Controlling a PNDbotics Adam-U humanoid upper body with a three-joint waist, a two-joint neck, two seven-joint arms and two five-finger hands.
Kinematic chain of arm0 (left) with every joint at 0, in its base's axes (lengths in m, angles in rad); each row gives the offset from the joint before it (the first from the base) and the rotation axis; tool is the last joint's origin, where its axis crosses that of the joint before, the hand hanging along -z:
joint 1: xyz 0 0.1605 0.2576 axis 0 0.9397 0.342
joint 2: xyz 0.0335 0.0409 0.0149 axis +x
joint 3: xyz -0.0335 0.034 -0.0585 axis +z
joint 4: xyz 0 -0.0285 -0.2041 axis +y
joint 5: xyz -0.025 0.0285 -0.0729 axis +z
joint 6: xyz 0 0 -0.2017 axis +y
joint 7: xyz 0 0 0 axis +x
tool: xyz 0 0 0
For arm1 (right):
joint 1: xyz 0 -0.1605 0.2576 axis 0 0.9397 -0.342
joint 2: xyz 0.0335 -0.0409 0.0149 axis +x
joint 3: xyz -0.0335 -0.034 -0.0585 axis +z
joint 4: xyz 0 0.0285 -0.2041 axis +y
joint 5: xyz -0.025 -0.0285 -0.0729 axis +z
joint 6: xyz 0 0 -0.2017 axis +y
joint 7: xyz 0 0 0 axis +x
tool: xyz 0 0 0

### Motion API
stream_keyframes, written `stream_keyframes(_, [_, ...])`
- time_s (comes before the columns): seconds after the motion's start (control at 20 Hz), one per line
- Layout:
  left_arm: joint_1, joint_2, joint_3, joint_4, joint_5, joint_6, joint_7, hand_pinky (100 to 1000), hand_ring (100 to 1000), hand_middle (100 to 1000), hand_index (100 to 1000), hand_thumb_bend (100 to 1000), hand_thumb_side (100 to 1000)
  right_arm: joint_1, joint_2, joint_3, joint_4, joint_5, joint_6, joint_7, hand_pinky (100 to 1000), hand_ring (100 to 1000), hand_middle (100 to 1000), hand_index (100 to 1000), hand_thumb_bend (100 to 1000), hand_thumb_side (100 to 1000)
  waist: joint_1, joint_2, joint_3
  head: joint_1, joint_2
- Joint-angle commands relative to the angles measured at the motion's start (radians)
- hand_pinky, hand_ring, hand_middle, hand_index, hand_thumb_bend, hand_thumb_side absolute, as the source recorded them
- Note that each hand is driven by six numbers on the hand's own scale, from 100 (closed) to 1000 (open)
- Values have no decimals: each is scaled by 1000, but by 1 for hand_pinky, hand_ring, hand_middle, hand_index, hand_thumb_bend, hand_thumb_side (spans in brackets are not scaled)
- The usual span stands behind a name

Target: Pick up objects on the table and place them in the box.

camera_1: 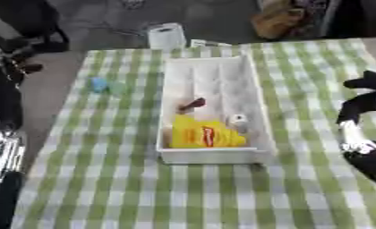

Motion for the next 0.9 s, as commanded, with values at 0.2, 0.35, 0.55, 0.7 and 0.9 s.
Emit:
stream_keyframes(0.2, [-7,8,8,-14,-4,5,0,707,791,768,809,173,1000,-6,-16,-9,-24,0,0,1,555,607,728,943,100,520,-11,-22,2,1,-10])
stream_keyframes(0.35, [-8,8,8,-15,-5,5,1,707,792,770,809,173,1000,-6,-16,-9,-24,0,1,1,555,607,728,943,100,520,-11,-21,4,1,-10])
stream_keyframes(0.55, [-10,8,8,-14,-6,6,1,707,792,772,811,171,1000,-5,-16,-10,-24,1,1,1,555,607,728,943,100,520,-12,-20,0,1,-10])
stream_keyframes(0.7, [-8,9,9,-12,-8,8,2,707,792,772,813,170,1000,-5,-16,-10,-24,1,0,0,555,607,728,943,100,518,-13,-22,2,1,-8])
stream_keyframes(0.9, [-8,10,10,-11,-10,9,5,707,792,772,815,170,1000,-5,-16,-10,-24,1,0,1,555,607,728,943,100,519,-14,-23,4,0,-7])
